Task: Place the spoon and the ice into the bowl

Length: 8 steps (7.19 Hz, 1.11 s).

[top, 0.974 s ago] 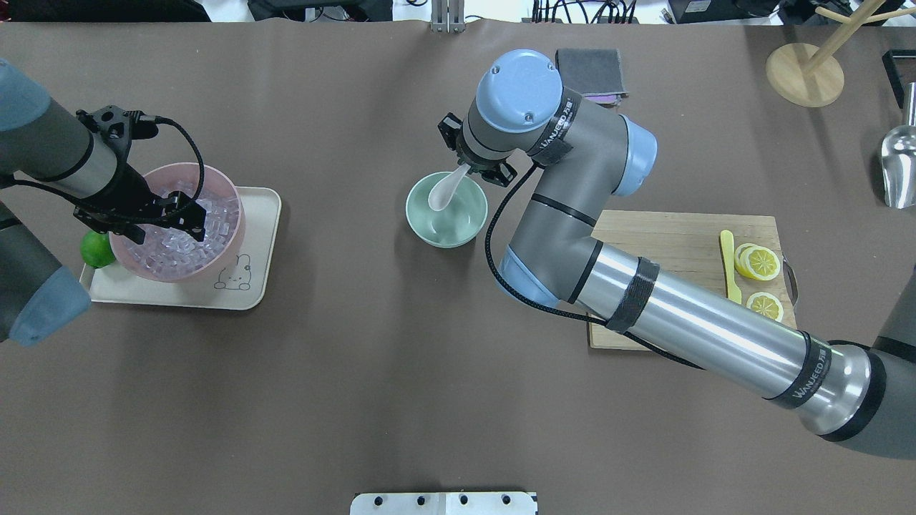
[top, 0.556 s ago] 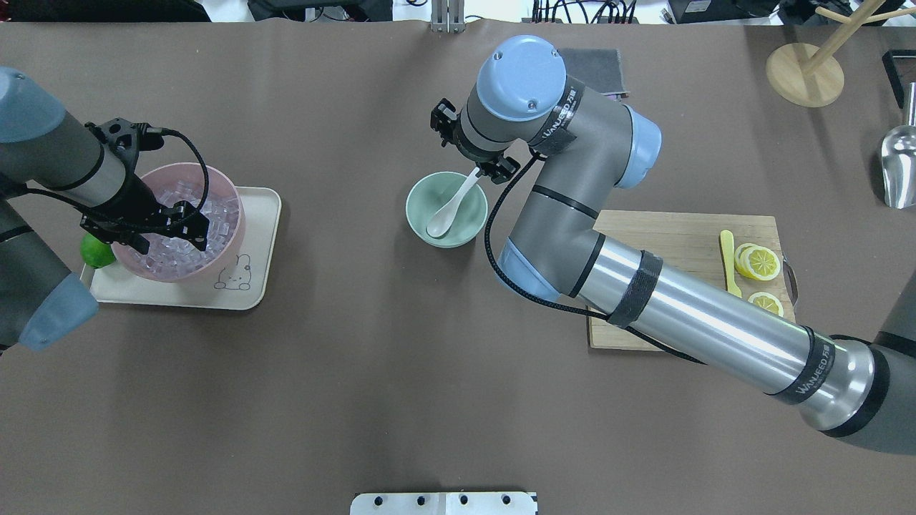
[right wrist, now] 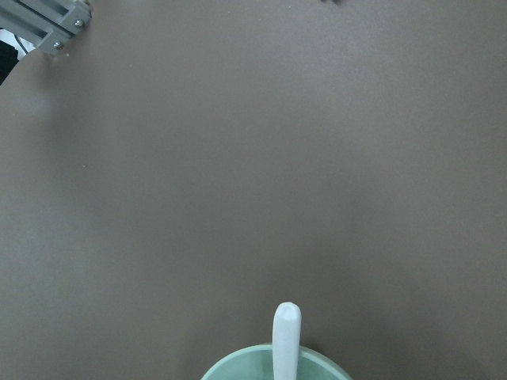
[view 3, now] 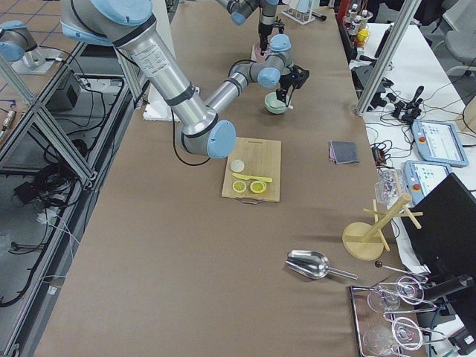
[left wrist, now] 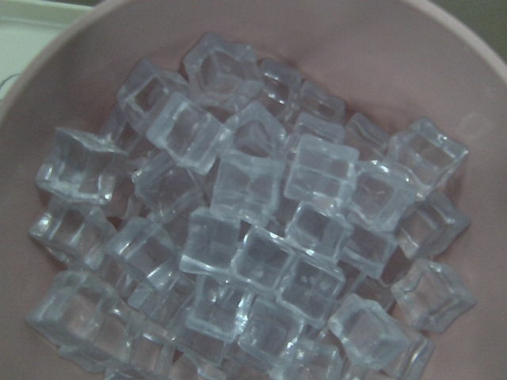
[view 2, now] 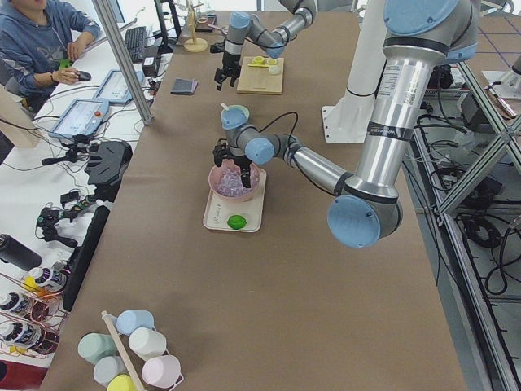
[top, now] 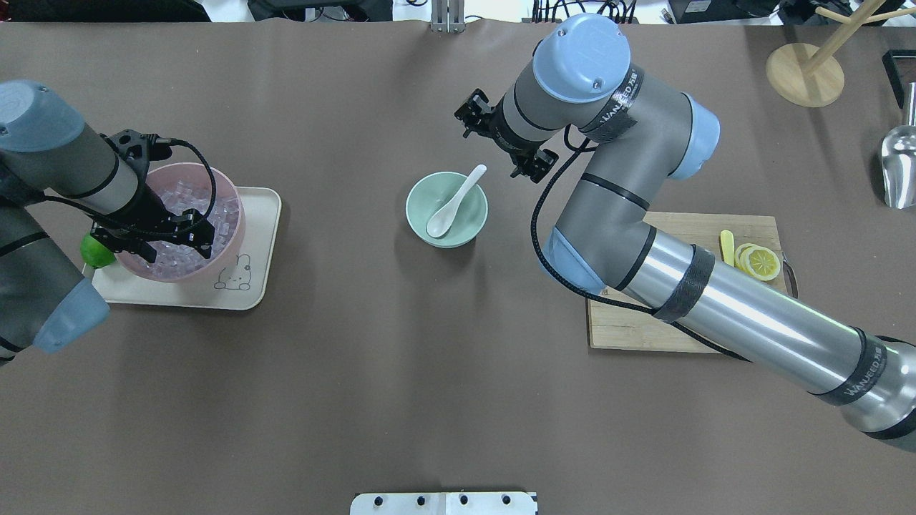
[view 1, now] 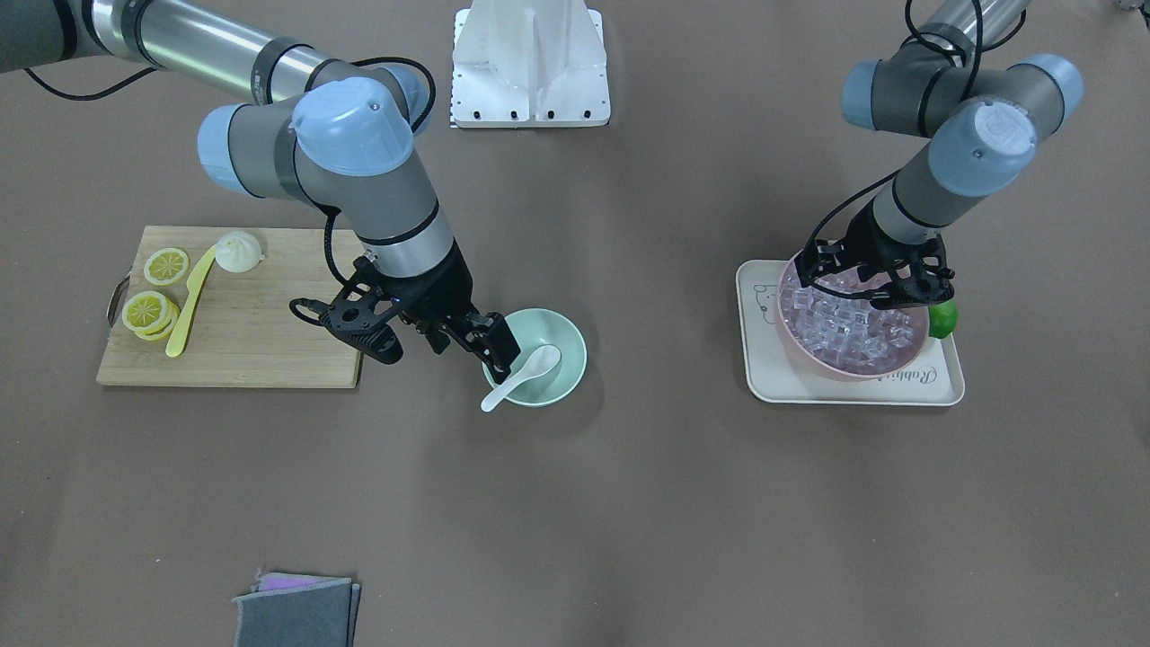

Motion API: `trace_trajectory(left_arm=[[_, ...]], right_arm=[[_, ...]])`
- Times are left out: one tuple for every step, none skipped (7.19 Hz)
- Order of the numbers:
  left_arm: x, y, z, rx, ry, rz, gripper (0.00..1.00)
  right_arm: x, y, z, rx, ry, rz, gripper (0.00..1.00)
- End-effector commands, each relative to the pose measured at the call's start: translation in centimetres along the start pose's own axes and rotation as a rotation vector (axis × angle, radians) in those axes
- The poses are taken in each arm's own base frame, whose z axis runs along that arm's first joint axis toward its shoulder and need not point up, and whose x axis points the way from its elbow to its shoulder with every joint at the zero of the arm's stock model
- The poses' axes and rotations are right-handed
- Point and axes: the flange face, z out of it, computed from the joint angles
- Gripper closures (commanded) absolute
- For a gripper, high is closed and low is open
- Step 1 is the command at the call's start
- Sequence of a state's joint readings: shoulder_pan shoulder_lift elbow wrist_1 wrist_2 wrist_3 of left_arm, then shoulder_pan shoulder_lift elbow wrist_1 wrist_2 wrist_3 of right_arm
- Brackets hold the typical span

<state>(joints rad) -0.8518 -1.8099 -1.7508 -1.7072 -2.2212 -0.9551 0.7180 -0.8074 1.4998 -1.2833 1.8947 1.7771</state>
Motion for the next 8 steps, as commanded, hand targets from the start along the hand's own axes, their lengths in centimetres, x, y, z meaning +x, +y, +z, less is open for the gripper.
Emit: trace_trajectory(left_arm=[[0.2,-0.2,0.0,0.000,0.001,-0.006,0.42],[0.2,-0.2,0.1,0.000,0.000,-0.007,0.48],[0.0,-0.3,0.3,-0.003,-0.004,-0.010,0.53],[0.1,-0.3,0.3,-0.005,-0.004,-0.011,0.77],[0.3,-0.4,0.3,-0.007,-0.004,-0.011,1.00],[0.3,-0.4,0.3,-0.008,-0.004,-0.012,1.00],[0.4,-0.2,-0.1,-0.008,0.003,-0.009,1.00],[0.7,-0.3,-0.2,-0.007,0.005,-0.008,1.00]], right_arm=[[1.4,-2.0,-1.8,-0.025,-0.006,0.004,0.00],[1.9,-2.8,-2.6,-0.032,0.009,-0.013,0.00],[2.1,-2.9,-3.9,-0.031,0.022,-0.029,0.00],[2.3,-3.0,-4.7,-0.040,0.029,-0.031,0.00],[2.5,-3.1,-4.8,-0.044,0.030,-0.029,0.00],[2.7,-3.2,-4.9,-0.043,0.030,-0.028,0.00],[2.9,-3.2,-5.0,-0.046,0.029,-0.028,0.00],[3.0,-3.4,-5.2,-0.050,0.030,-0.025,0.00]])
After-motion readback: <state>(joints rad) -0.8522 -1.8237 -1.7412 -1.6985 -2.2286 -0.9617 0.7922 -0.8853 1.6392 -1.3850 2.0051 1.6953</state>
